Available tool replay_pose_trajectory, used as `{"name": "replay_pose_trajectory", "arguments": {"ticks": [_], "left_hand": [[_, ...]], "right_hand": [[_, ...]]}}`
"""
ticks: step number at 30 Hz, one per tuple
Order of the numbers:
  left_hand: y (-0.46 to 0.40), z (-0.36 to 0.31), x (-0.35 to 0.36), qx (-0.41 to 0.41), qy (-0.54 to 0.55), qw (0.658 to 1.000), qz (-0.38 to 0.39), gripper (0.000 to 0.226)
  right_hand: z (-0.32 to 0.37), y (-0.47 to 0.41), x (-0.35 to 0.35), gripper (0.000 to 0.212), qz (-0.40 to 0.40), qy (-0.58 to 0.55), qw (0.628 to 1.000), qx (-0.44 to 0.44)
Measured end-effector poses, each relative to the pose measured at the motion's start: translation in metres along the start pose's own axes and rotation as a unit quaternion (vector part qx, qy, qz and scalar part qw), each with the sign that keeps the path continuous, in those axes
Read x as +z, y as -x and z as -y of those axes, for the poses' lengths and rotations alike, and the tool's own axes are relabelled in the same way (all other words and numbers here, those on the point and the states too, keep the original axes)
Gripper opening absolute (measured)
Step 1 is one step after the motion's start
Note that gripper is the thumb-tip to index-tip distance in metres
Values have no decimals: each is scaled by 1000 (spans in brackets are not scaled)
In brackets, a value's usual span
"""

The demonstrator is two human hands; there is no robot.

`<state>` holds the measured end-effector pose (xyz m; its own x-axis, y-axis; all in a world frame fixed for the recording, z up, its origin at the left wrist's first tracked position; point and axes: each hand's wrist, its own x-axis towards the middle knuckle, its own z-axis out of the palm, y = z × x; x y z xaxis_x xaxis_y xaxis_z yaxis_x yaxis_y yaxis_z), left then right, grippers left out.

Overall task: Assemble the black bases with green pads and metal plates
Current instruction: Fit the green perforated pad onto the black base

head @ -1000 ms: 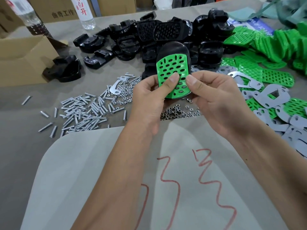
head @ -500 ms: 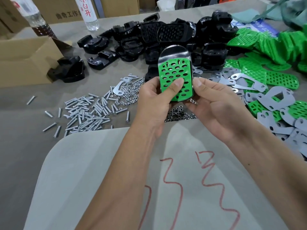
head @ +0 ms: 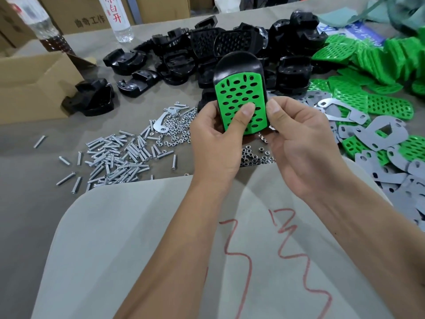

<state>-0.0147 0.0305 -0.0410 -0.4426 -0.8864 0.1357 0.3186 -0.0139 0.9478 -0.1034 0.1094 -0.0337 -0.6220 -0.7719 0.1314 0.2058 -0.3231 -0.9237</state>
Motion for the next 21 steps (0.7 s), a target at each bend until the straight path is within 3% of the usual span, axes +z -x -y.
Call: {"name": "replay_pose_trajectory", "arguments": {"ticks": [3,5,7,8,10,13,15,18,21], "left_hand": [[-4,-8,-4,-109,88,990,23,16],[-8,-15,-10,-193,155,968,49,18],[-10,-18,-13,-223,152,961,62,19],[-11,-19,-15,-224,143,962,63,21],[-12,-21,-17,-226,135,962,72,25],[-13,-25,-22,-253,123,953,115,12],[-14,-26,-25,-281,124,941,144,17],[-15,-29,-25,-306,129,929,162,9],[-13,-29,-18,-270,-47,958,87,25]], "right_hand": [[5,-4,-5,27,29,51,998,-26],[9,-8,-11,21,40,149,982,-112],[13,-13,-20,17,44,324,915,-238],[14,-15,-24,27,53,391,875,-279],[14,-17,-31,47,74,462,821,-327],[14,-18,-29,39,86,508,760,-397],[13,-17,-25,27,90,503,752,-417],[13,-12,-22,18,84,478,771,-413],[11,-11,-22,12,59,496,768,-400]]}}
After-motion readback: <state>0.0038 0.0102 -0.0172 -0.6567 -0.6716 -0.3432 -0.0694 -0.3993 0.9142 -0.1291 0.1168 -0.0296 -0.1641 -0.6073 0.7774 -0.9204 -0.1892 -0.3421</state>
